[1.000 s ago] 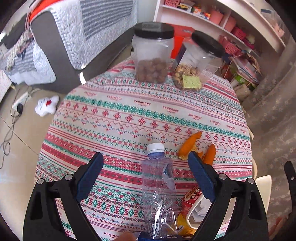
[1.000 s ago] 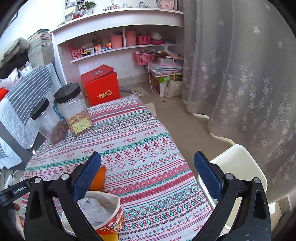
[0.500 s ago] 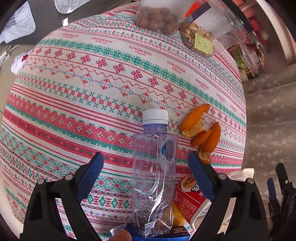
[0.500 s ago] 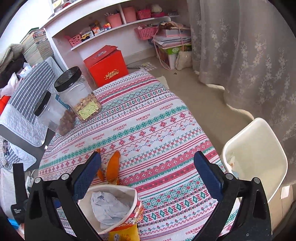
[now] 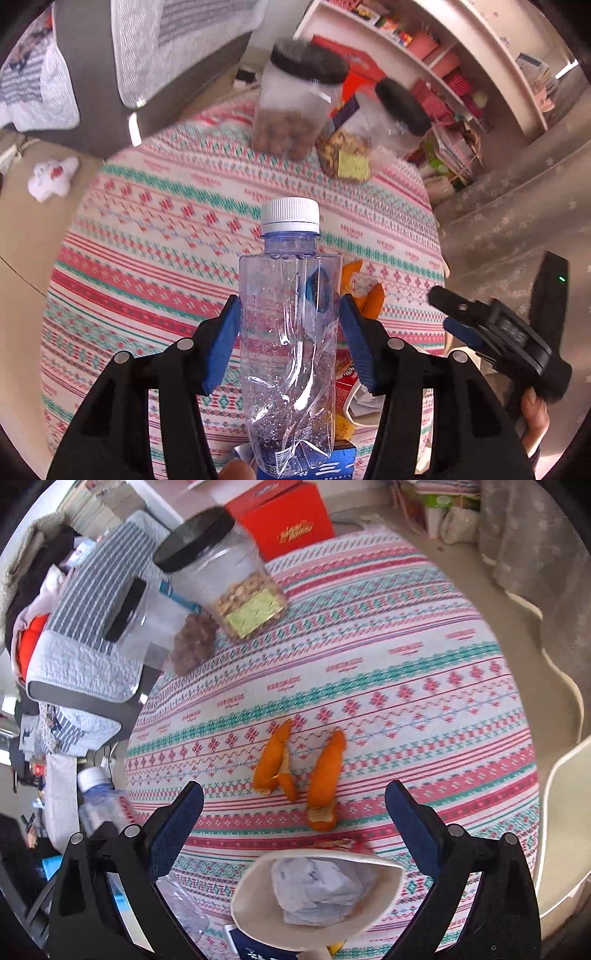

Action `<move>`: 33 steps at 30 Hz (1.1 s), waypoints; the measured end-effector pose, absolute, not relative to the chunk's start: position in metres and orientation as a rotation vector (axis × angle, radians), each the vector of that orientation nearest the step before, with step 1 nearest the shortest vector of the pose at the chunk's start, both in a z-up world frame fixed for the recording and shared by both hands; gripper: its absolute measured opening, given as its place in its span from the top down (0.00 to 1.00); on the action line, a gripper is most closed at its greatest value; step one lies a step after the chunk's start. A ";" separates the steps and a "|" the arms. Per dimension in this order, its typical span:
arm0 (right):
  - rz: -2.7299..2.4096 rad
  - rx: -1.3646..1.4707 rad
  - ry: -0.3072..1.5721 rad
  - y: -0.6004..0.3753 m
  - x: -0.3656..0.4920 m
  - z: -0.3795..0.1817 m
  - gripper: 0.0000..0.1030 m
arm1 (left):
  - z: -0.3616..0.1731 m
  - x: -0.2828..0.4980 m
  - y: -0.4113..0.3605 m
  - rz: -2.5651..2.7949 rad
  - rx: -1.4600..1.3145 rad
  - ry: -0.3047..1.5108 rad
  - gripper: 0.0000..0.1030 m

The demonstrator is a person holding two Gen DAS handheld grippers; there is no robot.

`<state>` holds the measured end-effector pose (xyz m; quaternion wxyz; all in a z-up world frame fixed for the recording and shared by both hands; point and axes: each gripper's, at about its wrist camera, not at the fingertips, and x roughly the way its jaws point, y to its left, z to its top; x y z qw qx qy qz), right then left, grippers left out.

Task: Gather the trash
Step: 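Grasp an orange peel with the right gripper while the left gripper holds the bottle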

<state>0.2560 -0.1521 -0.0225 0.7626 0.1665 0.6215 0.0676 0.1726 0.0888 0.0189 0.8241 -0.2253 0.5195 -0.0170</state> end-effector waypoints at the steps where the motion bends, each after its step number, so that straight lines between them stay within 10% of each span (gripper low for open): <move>1: 0.148 0.359 1.394 -0.145 0.264 -0.031 0.19 | 0.031 0.168 0.095 -0.020 -0.467 1.067 0.47; 15: 0.023 0.271 1.570 -0.085 0.307 -0.104 0.48 | 0.068 0.158 0.141 0.042 -0.558 0.935 0.47; 20: 0.024 0.234 1.580 -0.073 0.310 -0.112 0.83 | 0.071 0.154 0.142 0.069 -0.537 0.916 0.47; 33: 0.144 0.309 1.351 -0.060 0.300 -0.038 0.87 | 0.064 0.151 0.153 0.106 -0.572 0.910 0.47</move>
